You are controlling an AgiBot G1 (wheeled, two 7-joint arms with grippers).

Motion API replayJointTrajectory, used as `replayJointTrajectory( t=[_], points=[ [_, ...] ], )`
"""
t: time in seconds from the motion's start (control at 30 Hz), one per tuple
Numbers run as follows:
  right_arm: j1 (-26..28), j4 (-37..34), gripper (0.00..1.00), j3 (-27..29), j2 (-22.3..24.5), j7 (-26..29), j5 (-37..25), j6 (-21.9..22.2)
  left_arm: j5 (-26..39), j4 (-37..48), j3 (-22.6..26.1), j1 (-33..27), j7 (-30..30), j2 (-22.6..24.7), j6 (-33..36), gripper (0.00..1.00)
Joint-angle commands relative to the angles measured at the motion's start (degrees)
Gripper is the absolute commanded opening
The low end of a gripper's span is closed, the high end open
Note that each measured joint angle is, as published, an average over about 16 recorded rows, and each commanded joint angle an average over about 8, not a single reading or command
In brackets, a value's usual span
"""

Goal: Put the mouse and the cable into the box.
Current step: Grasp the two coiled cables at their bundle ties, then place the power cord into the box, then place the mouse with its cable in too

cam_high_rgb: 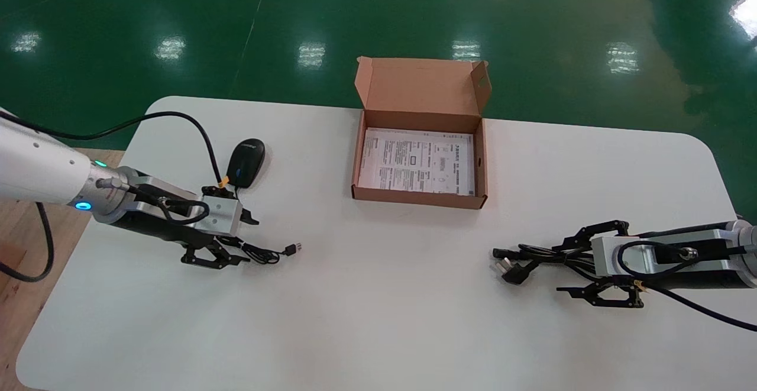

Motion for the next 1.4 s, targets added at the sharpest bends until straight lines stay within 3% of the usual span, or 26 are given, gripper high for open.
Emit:
replayJointTrajectory(
  t=[0.03,0.73,1.0,1.2,1.4],
  points=[
    [-0.01,0.06,0.00,0.01,0.02,0.01,0.01,-0.02,0.00,-0.05,0.00,0.01,-0.01,-0.01,0.04,0.00],
    [0.13,0.44,0.00,0.05,0.18,-0.08,0.05,-0.10,-0.45,-0.36,-0.31,-0.35,0.14,-0.33,0.35,0.00],
    [4.59,2.27,0.00,1.66,1.59,1.08,1.76,0.05,-3.99,-2.87,-3.00,-7.39,2.07,-4.24,2.54,0.00],
    [10.14,4.80,0.00,3.67,-0.83,2.33,3.57,4.78,-8.82,-6.42,-6.83,-15.50,4.56,-6.90,1.27,0.00],
    [10.09,4.28,0.00,5.09,-8.77,-0.35,5.28,13.26,-16.70,-10.13,-12.38,-19.92,12.08,-6.49,1.29,0.00]
  ],
)
